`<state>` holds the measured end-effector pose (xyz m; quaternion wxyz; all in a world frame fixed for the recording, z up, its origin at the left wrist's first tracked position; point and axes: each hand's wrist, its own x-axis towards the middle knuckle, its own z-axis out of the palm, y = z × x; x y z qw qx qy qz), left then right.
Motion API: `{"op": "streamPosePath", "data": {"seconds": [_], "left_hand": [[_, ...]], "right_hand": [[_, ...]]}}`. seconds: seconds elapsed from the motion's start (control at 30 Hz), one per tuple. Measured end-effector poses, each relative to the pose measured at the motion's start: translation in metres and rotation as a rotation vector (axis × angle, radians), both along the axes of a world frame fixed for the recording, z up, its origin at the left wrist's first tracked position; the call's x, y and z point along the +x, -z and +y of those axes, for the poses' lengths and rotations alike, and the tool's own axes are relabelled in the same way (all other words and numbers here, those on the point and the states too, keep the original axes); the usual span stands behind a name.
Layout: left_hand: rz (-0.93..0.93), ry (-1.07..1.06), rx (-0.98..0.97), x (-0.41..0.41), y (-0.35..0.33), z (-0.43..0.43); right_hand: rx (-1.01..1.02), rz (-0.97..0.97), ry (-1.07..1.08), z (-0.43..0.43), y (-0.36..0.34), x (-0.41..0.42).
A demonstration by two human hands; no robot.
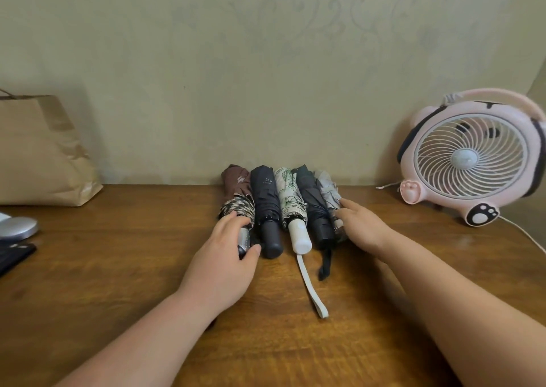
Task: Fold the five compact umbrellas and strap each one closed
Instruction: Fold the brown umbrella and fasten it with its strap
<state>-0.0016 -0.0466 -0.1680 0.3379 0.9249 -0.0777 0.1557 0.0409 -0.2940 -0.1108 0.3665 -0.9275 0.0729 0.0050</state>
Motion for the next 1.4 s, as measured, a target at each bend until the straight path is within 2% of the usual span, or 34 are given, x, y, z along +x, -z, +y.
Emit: {"op": "streamPosePath", "data": {"seconds": [0.2,0.33,0.53,0.73,0.97,1.1,1.17,1.3,1.33,1.4], "left_hand": [[-0.037,-0.108,-0.003,0.002,-0.001,0.001],[-0.032,-0.119,0.042,0.0,-0.001,0.003],[-0.032,-0.11,0.061,-0.004,-0.003,0.003],[-0.034,-0.101,0.041,-0.005,-0.002,0.002],[-0.049,-0.097,0.018,-0.003,-0.001,0.001],[-0.05,-0.094,0.021,-0.005,-0.002,-0.001],[-0.05,-0.091,0.024,-0.006,-0.002,0.0],[-0.041,-0.086,0.033,-0.008,-0.003,0.001],[-0.043,-0.087,0.034,-0.008,-0.003,0.001],[-0.046,-0.091,0.028,-0.007,-0.003,0.001]], "right_hand": [[-0.069,0.08,-0.009,0.001,-0.002,-0.04],[-0.088,-0.083,0.115,0.0,0.024,-0.039],[-0.041,-0.106,0.136,0.001,0.033,-0.029],[0.148,-0.241,0.225,0.002,0.036,-0.03],[-0.003,-0.258,0.301,-0.005,0.045,-0.022],[0.091,-0.305,0.297,-0.005,0.045,-0.021],[0.232,-0.27,0.277,-0.003,0.039,-0.021],[0.592,-0.074,0.237,-0.009,0.018,-0.024],[0.637,-0.016,0.184,-0.013,0.013,-0.029],[0.517,0.093,0.024,-0.026,0.003,-0.039]]}}
